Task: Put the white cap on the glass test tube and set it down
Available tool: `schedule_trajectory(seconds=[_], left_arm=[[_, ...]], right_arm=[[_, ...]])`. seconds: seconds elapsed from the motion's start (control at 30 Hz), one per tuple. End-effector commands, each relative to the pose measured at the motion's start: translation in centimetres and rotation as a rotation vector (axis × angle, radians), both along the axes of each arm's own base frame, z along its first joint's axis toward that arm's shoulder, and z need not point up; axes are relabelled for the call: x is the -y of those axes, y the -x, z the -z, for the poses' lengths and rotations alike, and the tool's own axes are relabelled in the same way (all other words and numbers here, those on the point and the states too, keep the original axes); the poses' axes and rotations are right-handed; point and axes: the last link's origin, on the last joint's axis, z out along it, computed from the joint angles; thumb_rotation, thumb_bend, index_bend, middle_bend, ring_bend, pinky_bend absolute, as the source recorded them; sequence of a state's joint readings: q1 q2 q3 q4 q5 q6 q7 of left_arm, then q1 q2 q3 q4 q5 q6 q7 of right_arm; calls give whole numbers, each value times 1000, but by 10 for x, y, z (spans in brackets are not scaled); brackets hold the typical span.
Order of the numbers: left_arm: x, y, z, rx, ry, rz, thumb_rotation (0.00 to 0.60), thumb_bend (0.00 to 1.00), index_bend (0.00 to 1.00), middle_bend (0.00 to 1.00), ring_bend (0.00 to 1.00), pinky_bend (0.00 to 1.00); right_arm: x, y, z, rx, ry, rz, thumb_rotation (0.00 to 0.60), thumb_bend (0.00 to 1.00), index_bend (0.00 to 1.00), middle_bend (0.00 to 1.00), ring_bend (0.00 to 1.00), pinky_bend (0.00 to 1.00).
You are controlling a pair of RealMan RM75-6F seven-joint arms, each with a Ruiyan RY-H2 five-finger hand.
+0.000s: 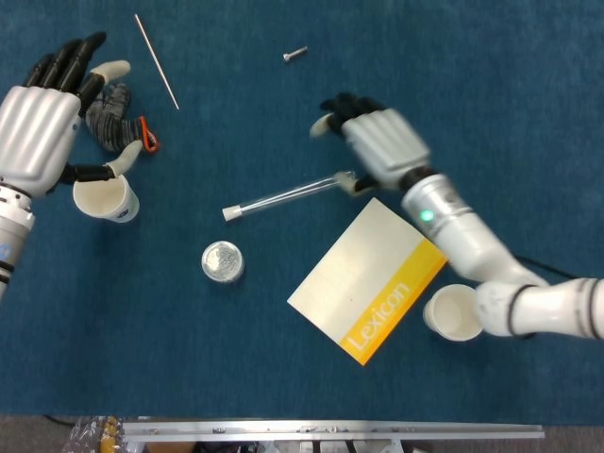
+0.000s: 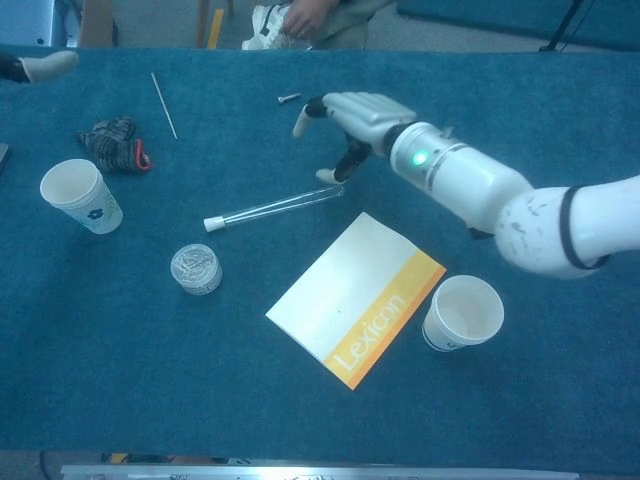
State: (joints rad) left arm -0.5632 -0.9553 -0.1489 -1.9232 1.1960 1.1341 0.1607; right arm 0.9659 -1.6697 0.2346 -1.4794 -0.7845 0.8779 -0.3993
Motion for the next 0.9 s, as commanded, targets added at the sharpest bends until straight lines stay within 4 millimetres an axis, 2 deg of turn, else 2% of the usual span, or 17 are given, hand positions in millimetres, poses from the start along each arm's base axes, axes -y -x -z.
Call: schedule_trajectory(seconds=[0.03,0.13,0.3,0.53,0.73,0.9], left_arm=[[1,8,1,-15,-21,-1,323,286,155,1,0,0],[1,18,2,-27,-50,-4,336,286,157,13,0,0],[4,33,0,-78,-84,-16,350,287,165,32,0,0],[26,62,-10,-155,-147,-61,350,288,166,50,0,0],[46,80,-14,-160,-190,-93,351,288,167,60,0,0],[62,92,-17,-154,-231,-128,347,288,167,63,0,0]], right_arm=[[-3,28,-38,8,88,17,600,272,290,191,68,124],[-9,49,-69,23,147,39,600,292,312,211,84,131],[-21,76,-101,1,209,53,600,325,343,235,103,154],[-46,128,-145,-21,298,135,600,344,351,235,105,159],[-75,167,-176,-27,377,202,600,352,361,235,105,162],[-100,188,-192,-47,414,237,600,353,361,235,106,163]])
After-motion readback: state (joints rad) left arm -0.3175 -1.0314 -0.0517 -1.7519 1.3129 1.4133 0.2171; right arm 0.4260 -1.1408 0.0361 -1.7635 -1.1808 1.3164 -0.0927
